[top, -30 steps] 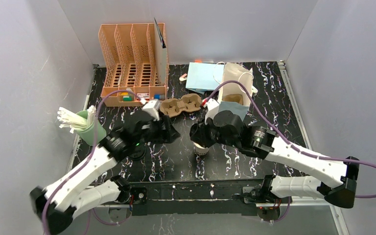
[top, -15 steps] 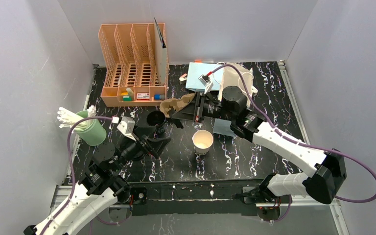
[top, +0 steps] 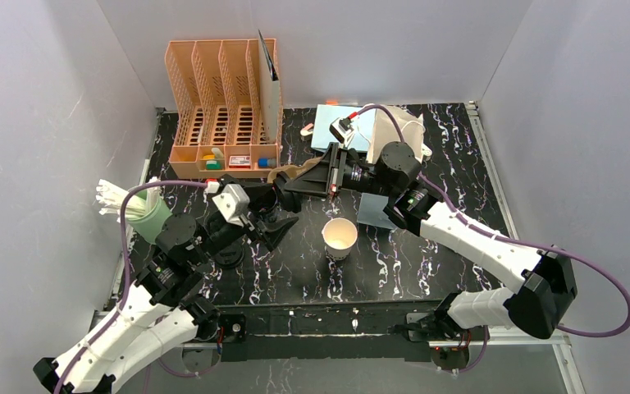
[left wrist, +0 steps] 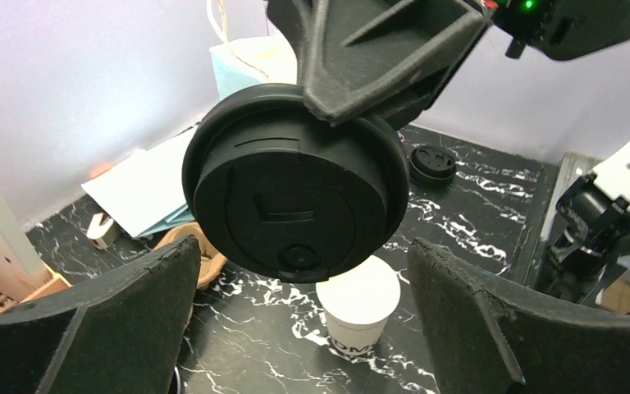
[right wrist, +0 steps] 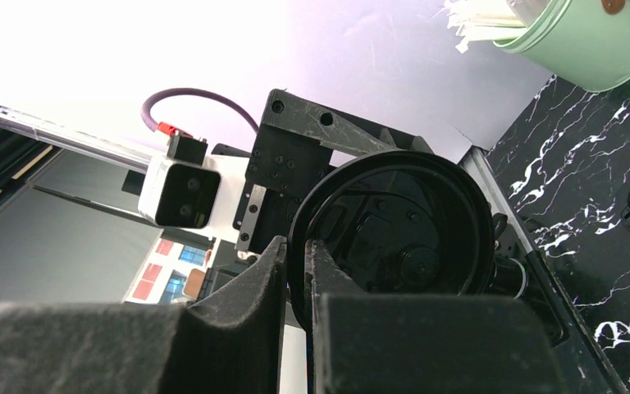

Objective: Pack the takeout coffee
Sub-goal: Close the cup lid on the coffee cup.

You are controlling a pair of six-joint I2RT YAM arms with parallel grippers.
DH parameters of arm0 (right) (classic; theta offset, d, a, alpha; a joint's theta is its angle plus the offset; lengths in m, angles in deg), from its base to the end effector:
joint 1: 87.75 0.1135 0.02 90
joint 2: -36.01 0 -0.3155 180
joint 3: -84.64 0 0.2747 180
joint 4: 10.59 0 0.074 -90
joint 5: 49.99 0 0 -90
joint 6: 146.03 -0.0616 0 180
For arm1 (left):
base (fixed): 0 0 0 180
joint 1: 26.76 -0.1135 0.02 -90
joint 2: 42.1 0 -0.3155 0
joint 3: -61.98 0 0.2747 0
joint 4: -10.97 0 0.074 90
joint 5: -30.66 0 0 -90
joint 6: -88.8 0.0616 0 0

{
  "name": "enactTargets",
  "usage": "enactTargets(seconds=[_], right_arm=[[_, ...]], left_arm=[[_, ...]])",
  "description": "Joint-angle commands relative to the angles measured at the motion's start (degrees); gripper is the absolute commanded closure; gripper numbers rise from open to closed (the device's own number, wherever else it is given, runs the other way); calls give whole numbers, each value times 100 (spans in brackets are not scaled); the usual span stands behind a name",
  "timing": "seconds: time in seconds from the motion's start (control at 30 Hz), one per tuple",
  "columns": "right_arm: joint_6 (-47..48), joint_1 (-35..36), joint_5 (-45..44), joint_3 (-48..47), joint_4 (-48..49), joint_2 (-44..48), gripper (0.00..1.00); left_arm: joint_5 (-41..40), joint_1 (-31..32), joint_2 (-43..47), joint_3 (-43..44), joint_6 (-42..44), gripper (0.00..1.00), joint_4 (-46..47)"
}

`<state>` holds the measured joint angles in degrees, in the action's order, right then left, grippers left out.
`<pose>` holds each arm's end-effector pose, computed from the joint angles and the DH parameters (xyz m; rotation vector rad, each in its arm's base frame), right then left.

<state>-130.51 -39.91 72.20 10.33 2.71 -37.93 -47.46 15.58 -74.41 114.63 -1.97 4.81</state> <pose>0.1972 0.2666 0.4483 -0.2089 1.7420 2.0649 0.0958 -0.1044 0.4105 0.6515 1.2051 -0.7720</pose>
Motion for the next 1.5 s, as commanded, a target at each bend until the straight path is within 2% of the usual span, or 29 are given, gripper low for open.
enactTargets(seconds=[0.0, 0.37, 0.63, 0.87, 1.47], right_arm=[[-164, -26, 157, -44, 358, 50, 96], [-96, -27, 561, -139, 468, -77, 96], [-58, -27, 601, -151, 454, -19, 96], [-84, -27, 593, -200, 463, 12, 96], [-62, -28, 571, -224, 465, 2, 96]], left_arm=[[410, 20, 11, 191, 883, 7, 101], [391, 25, 172, 109, 1261, 3, 211], [596, 25, 338, -40, 1488, 9, 316], [752, 23, 160, 1, 1475, 7, 349], [359, 26, 45, -123, 1290, 25, 382]])
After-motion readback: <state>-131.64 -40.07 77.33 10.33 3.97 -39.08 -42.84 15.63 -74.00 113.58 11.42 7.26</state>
